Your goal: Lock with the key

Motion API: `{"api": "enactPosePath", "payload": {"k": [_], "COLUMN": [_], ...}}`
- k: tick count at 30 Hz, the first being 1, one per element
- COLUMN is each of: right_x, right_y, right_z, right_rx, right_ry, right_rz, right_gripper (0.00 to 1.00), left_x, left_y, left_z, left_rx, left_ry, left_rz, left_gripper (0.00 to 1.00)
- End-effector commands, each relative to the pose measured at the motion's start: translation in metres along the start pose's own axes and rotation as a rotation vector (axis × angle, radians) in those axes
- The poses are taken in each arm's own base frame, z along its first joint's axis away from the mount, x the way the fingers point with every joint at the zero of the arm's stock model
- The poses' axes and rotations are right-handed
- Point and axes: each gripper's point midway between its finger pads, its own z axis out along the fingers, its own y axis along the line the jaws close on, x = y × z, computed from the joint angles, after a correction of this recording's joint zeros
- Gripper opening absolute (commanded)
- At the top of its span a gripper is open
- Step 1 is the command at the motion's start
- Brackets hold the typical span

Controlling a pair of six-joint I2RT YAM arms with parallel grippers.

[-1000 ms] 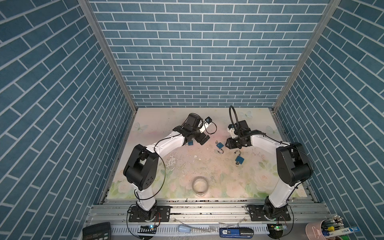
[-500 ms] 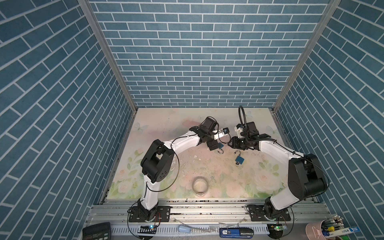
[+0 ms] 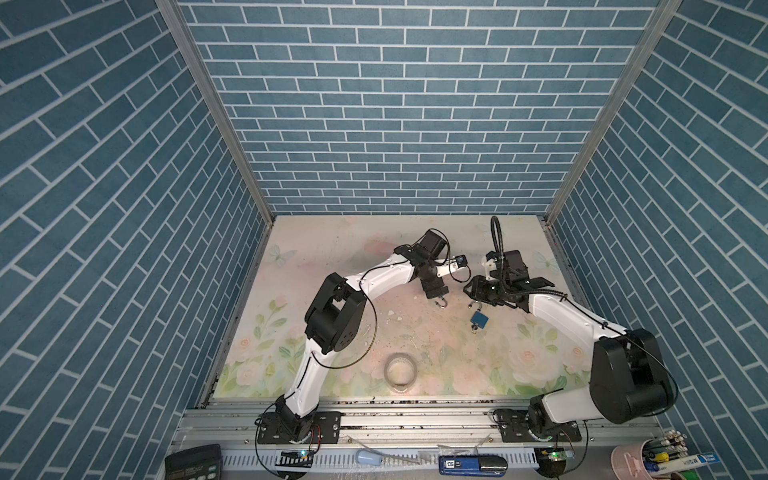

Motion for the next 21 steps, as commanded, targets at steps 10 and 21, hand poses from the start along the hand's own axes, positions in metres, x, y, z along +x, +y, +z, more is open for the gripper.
{"api": "enactPosePath", "payload": {"k": [10, 21], "right_x": [0.007, 0.012], "right_y": [-0.025, -0.029], "right_z": [-0.032, -0.042], "right_rx": [0.059, 0.051], "right_ry": [-0.055, -0.076], "right_rz": [0.091, 0.092], "right_gripper": [0.43, 0.43], "left_x": [0.011, 0.01], "left_y": [-0.011, -0.006], "left_z": [0.031, 0.05], "left_rx": [0.061, 0.058], "left_ry": [0.167, 0.21], "left_rz": [-0.078, -0.179], "left_gripper": [1.0, 0.98]}}
